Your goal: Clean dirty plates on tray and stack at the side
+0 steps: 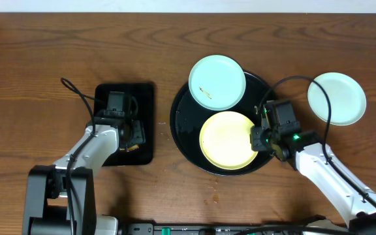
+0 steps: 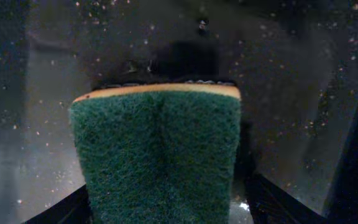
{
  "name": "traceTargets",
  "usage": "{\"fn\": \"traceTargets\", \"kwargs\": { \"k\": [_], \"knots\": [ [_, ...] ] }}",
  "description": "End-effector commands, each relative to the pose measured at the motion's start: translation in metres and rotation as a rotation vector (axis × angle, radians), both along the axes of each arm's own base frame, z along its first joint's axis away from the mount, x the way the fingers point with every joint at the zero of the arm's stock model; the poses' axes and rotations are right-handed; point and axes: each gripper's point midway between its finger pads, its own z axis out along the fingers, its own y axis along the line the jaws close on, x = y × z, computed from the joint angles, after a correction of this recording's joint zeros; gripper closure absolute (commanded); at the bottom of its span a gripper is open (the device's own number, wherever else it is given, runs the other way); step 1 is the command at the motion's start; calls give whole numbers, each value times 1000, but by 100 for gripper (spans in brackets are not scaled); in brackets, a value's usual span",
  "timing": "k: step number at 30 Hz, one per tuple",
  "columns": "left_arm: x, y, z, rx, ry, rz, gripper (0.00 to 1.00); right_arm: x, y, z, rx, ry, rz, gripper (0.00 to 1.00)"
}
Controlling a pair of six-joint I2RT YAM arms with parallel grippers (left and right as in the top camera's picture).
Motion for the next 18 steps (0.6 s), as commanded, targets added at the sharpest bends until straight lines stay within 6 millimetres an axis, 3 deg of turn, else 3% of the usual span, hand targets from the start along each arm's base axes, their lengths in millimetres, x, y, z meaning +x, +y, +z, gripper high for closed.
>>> {"fn": "traceTargets", "kwargs": {
  "k": [1,5,6,7,12,13,16,18],
  "knots": [
    [-6,-1,-2,-9,21,-11,50,3,0,2,12,-13,6,66],
    [0,-1,1,-4,-1,-28,78,3,0,0,11,-12,5,66],
    [5,-1,5,-3,-16,-35,89,3,-1,-1,11,-11,3,66],
    [8,-2,9,-4,-27,-35,92,3,-1,-1,11,-11,2,66],
    [29,-4,57,-11,-130,-35,92,5,-1,0,7,-21,12,67],
    [31,-4,67,-13,-153,-35,83,5,-1,0,7,-20,12,67],
    [33,-4,94,-18,-226,-34,35,5,-1,0,7,-20,12,67],
    [30,-4,105,-19,-253,-35,22,5,-1,0,7,-20,12,64]
  ]
}}
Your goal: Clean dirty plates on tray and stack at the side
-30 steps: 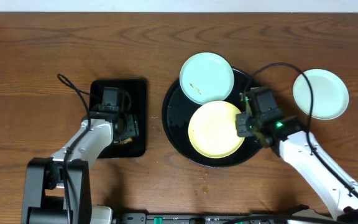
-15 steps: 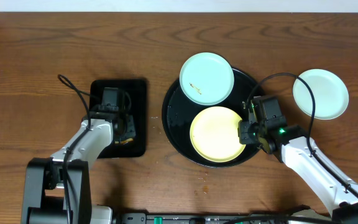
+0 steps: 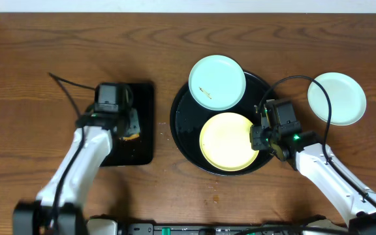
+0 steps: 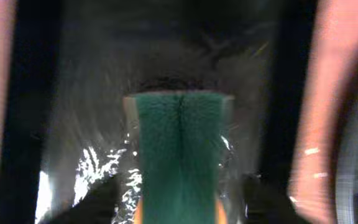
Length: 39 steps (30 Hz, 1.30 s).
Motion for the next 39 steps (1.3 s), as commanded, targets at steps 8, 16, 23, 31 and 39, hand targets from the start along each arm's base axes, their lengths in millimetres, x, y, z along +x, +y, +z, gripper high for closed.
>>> {"fn": "traceTargets", "kwargs": {
  "k": [8,16,23,31,39],
  "knots": [
    [-8,2,6,-5,12,19,17,-1,-4,-8,-6,23,-1,42],
    [-1,1,-46,3,126,27,16,1,-4,-25,55,75,23,41],
    [1,1,-69,6,167,27,21,2,-8,-29,46,84,12,43],
    [-9,1,-82,8,212,24,31,-4,-3,-41,71,134,25,73],
    [17,5,-43,28,97,-24,91,-2,-2,-40,75,128,20,78]
  ]
}}
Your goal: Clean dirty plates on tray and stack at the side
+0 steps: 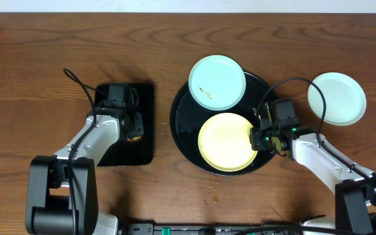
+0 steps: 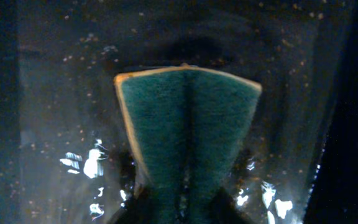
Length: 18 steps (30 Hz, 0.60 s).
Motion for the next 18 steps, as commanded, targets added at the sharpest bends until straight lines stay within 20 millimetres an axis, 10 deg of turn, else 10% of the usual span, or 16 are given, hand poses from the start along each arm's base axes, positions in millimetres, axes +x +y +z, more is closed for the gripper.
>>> {"fn": "traceTargets", "kwargs": {
  "k": [1,5,10,18],
  "knots": [
    [23,6,41,10,-114,-8,92,0,-2,-1,11,7,-13,78],
    [34,5,99,-2,-273,-1,93,0,-2,-1,11,7,-13,73],
    [28,6,162,-17,-459,6,93,0,-2,-1,11,5,-13,42],
    [25,6,193,-23,-564,7,92,0,-2,-1,12,4,-13,33]
  ]
}}
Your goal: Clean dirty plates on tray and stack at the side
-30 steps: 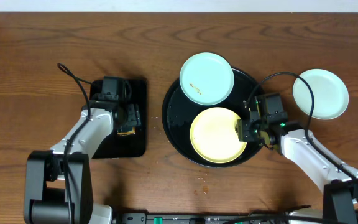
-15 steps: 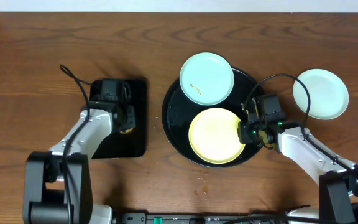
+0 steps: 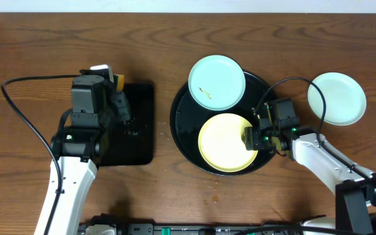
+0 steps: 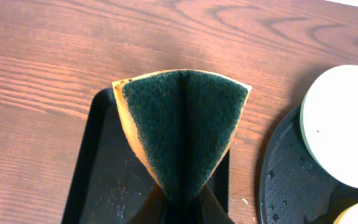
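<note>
A green scouring sponge (image 4: 182, 124) with an orange backing is folded in my left gripper (image 4: 182, 202), which is shut on its lower end. In the overhead view the left gripper (image 3: 111, 98) hangs over the far edge of the black rectangular tray (image 3: 136, 140). The round black tray (image 3: 185, 134) carries a mint plate (image 3: 217, 81) with crumbs on it and a yellow plate (image 3: 224, 141). My right gripper (image 3: 254, 138) is shut on the yellow plate's right rim.
A pale plate (image 3: 336, 98) lies on the wooden table to the right of the round tray. The rectangular tray (image 4: 98, 180) is wet and speckled. Some crumbs lie on the table in front of the round tray (image 4: 284, 180). Cables trail from both arms.
My left gripper, still shut on the sponge, was low inside the rectangular tray and is now higher, over its far edge. The right gripper stays at the yellow plate's rim.
The sponge was first down on the wet floor of the rectangular tray in my left gripper. At the two later moments it was still inside the tray, shifted about. Now it is held clear above the tray. The right gripper stayed at the yellow plate throughout.
</note>
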{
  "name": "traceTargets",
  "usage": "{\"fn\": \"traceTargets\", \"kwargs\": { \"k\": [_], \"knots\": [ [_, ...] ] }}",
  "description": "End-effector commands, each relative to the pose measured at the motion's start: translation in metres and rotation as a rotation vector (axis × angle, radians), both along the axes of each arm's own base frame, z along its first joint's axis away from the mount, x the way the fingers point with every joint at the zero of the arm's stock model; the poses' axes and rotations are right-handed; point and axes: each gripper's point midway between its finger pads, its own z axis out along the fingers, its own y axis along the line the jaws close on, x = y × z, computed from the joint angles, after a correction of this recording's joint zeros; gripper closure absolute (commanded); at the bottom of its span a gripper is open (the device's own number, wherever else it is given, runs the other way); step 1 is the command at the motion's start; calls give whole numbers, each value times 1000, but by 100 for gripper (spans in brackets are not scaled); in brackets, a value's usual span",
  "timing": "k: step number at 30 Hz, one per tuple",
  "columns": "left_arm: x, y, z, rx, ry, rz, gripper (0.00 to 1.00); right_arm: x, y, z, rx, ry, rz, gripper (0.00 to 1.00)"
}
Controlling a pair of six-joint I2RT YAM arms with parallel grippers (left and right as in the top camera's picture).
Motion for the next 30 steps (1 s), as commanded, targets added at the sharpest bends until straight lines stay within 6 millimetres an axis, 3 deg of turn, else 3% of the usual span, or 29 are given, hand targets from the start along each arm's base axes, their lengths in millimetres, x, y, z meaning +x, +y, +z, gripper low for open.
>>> {"fn": "traceTargets", "kwargs": {
  "k": [1,10,14,20,23,30],
  "knots": [
    [3,2,6,12,-19,3,93,0,-7,-3,-12,8,-22,32],
    [7,2,-3,-29,16,40,93,2,-6,-2,-10,2,-23,29],
    [13,-19,3,-152,50,-3,93,2,1,3,42,9,-2,27],
    [20,-7,8,-94,199,55,93,0,-5,7,120,39,-6,24],
    [24,6,-4,-19,272,97,93,1,-12,8,151,47,-38,25],
    [31,6,-49,24,405,71,92,0,-19,7,153,61,-61,24]
  ]
}}
